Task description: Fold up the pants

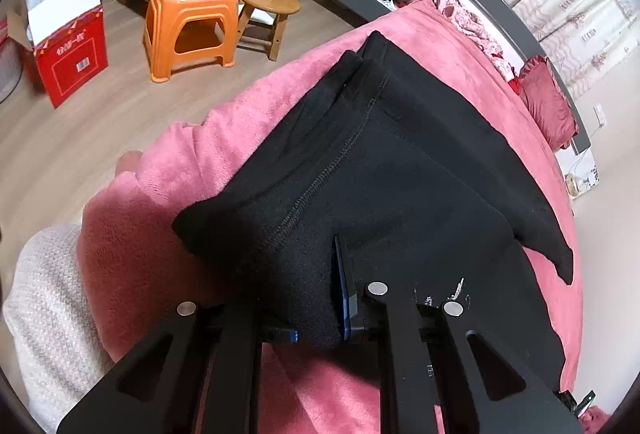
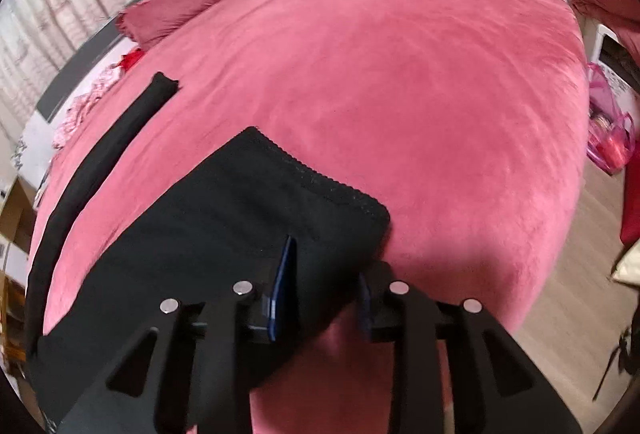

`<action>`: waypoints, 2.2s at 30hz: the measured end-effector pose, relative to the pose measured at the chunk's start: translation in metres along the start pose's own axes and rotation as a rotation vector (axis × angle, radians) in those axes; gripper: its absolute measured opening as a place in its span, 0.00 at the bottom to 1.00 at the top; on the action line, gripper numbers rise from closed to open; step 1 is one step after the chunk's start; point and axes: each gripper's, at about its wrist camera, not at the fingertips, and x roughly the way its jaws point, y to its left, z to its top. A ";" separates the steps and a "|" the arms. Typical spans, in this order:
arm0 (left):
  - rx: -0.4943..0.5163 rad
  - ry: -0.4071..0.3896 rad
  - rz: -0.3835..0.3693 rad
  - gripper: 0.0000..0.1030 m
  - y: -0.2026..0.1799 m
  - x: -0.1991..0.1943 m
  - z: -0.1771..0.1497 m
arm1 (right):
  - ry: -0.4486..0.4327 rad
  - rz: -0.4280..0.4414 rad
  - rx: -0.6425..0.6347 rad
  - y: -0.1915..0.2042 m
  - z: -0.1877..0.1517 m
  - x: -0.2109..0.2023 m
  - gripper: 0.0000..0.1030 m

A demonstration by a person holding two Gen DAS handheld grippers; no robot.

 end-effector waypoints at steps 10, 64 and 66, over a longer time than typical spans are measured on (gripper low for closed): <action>-0.130 -0.134 0.056 0.58 0.035 -0.032 0.023 | -0.147 -0.231 0.092 0.013 0.003 -0.037 0.80; 0.167 -0.042 0.162 0.90 -0.105 0.184 0.232 | -0.003 0.243 -0.541 0.314 -0.134 0.035 0.98; 0.170 -0.026 0.144 0.90 -0.104 0.194 0.232 | -0.004 0.245 -0.539 0.314 -0.134 0.035 0.98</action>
